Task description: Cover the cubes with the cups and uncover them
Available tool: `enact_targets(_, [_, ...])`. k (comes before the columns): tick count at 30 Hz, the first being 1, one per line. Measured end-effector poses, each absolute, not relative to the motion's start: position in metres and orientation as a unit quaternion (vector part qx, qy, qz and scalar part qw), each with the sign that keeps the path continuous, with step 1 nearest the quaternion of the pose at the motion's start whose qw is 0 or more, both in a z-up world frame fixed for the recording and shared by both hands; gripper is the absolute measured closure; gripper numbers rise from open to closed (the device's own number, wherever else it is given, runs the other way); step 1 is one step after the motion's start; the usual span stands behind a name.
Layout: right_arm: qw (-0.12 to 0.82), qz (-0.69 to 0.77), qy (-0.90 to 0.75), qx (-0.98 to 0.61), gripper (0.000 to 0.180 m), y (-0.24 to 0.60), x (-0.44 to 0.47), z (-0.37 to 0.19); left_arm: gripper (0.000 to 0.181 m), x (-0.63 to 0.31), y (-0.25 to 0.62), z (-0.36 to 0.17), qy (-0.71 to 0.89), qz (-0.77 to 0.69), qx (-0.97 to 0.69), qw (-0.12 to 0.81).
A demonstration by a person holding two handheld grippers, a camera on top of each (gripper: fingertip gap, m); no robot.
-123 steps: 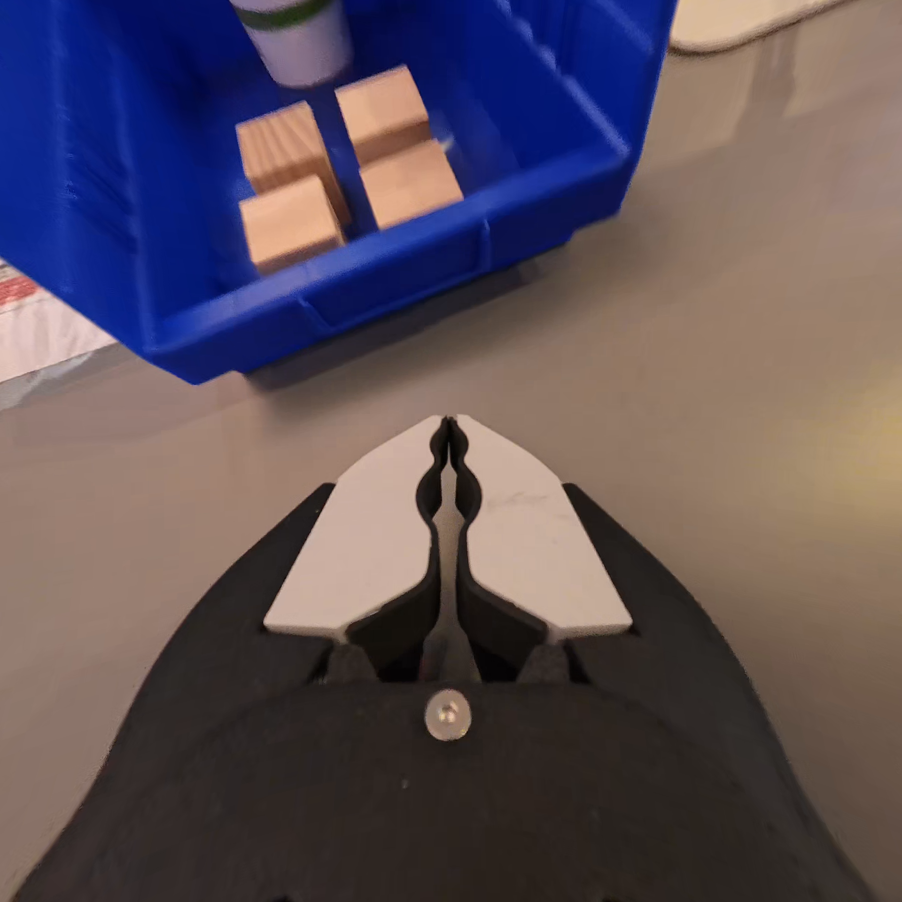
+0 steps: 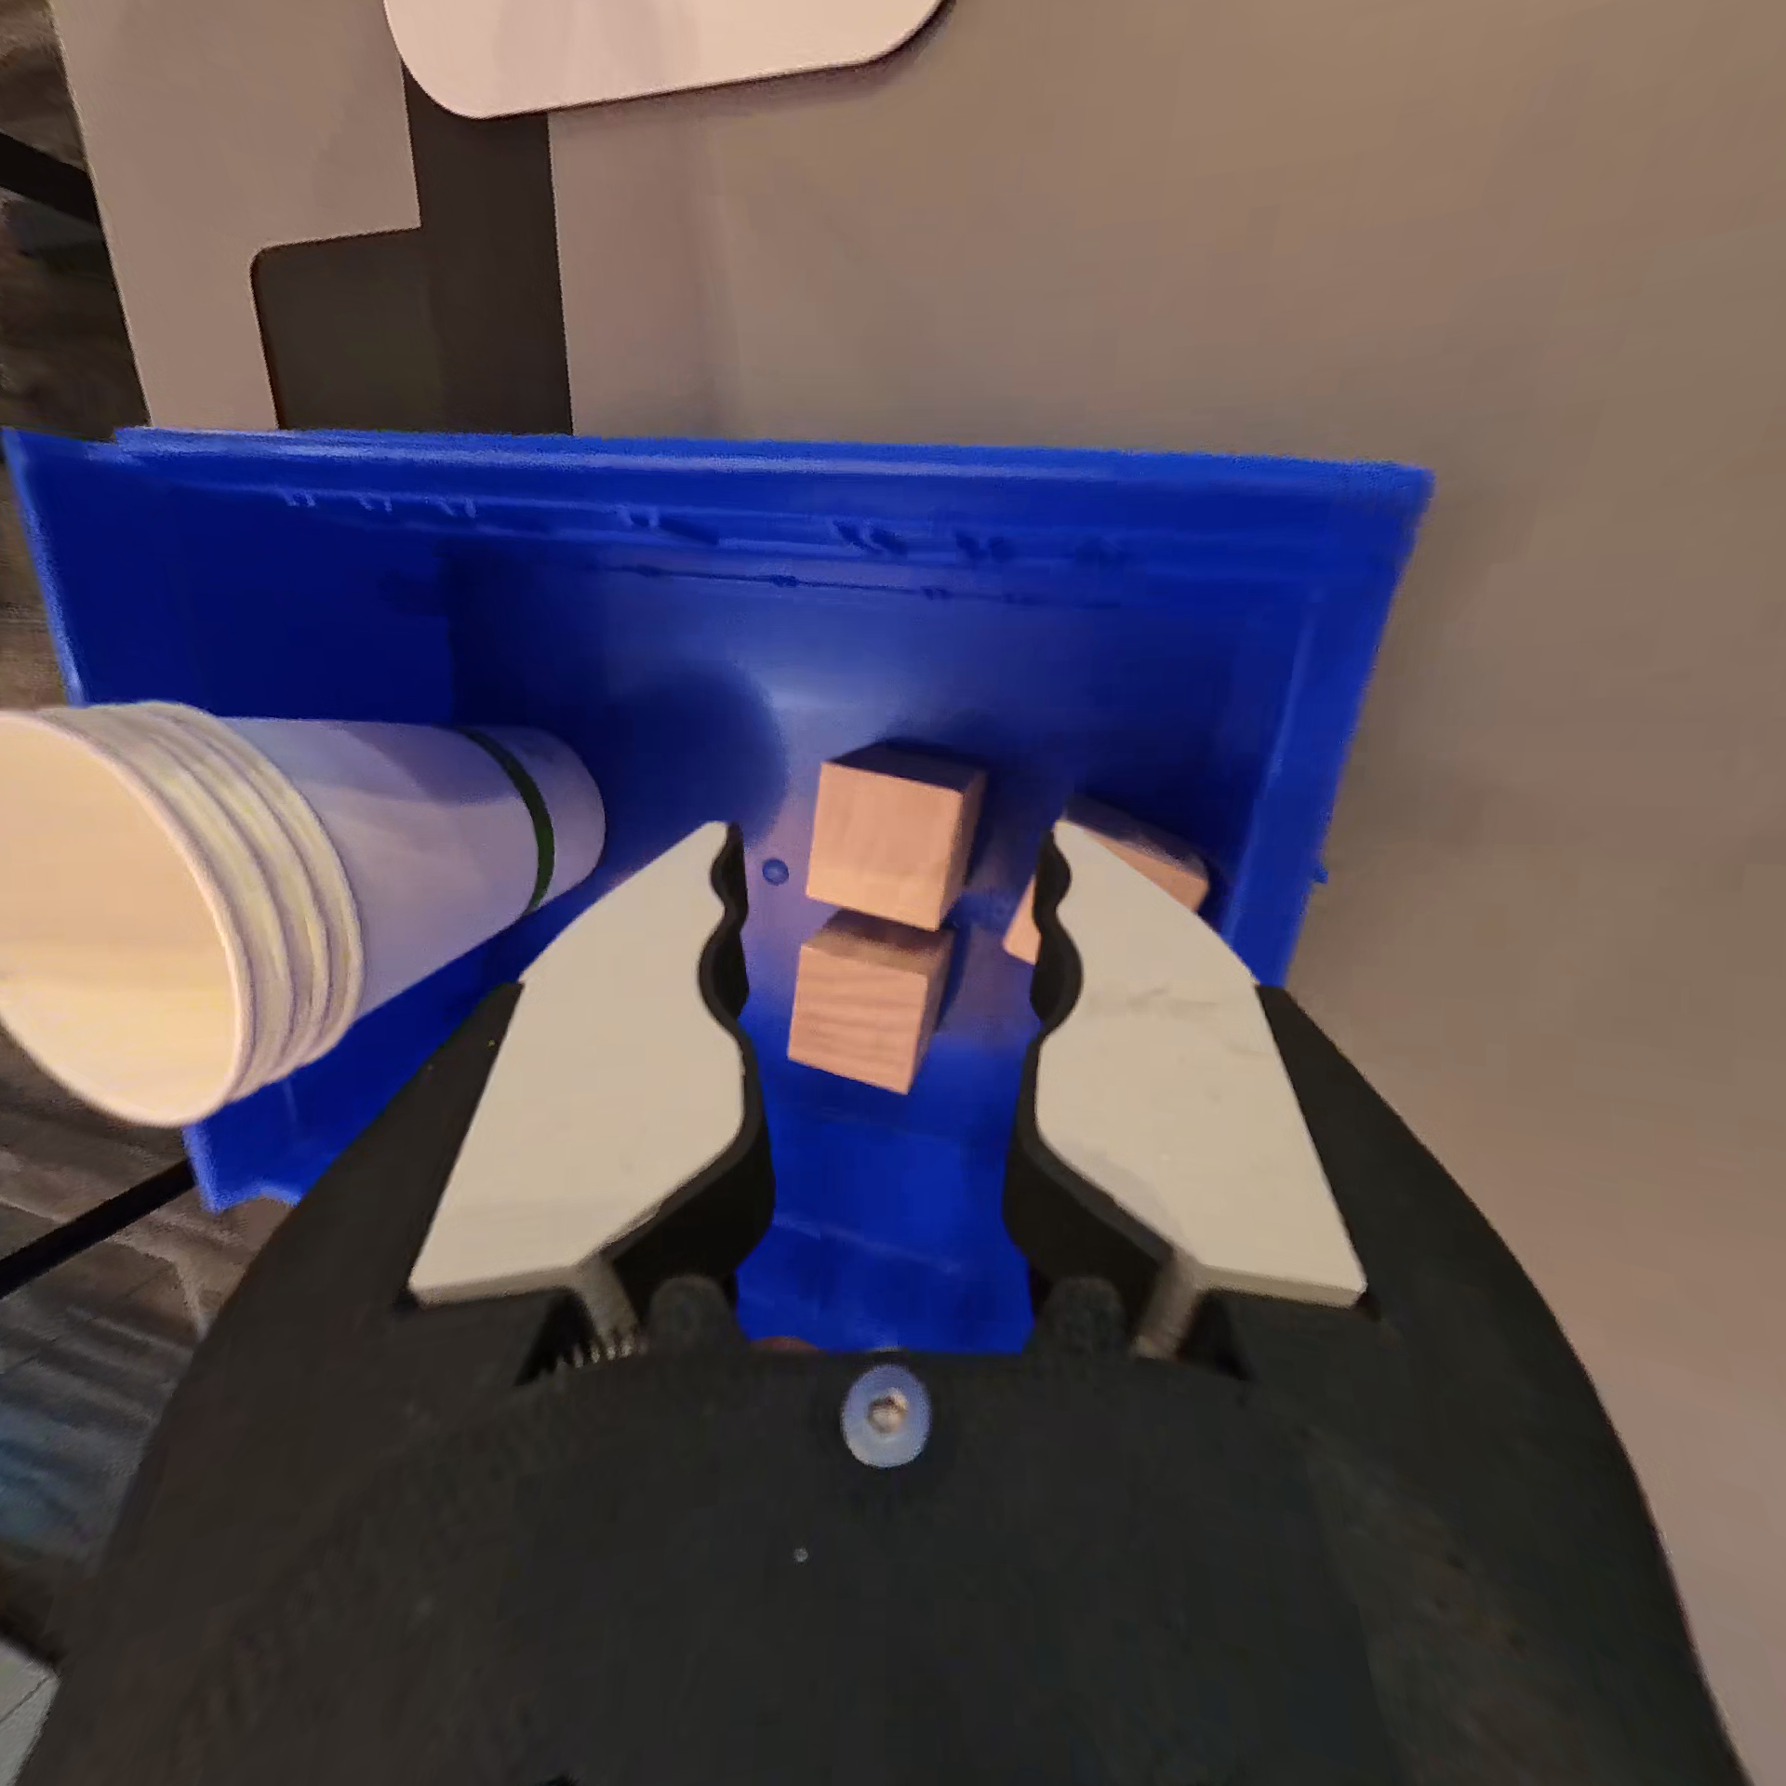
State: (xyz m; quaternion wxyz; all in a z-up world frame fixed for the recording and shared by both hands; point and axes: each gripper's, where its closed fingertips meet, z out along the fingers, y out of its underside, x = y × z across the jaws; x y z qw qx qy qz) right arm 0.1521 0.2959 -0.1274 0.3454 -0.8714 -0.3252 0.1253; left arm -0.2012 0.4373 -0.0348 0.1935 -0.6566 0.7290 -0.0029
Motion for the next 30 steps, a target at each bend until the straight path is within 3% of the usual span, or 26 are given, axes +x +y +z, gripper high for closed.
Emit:
enact_targets(9, [0.346,0.125,-0.324,-0.872,0.064,0.296,0.153,-0.127,0.124,-0.204,0.453,-0.091,0.743,-0.012,-0.666,0.07])
enact_targets(12, [0.346,0.125,-0.323,-0.872,0.064,0.296,0.153,-0.127,0.137,-0.206,0.451,-0.103,0.741,-0.021,-0.67,0.047])
enact_targets(18, [0.346,0.125,-0.322,-0.872,0.065,0.297,0.153,-0.127,0.138,-0.196,0.454,-0.054,0.716,-0.009,-0.69,0.105])
enact_targets(24, [0.347,0.124,-0.321,-0.872,0.065,0.297,0.153,-0.127,0.138,-0.169,0.373,0.026,0.695,-0.002,-0.704,0.148])
enact_targets(30, [0.347,0.124,-0.321,-0.872,0.066,0.297,0.153,-0.127,0.138,-0.097,0.242,-0.005,0.703,-0.06,-0.7,0.114])
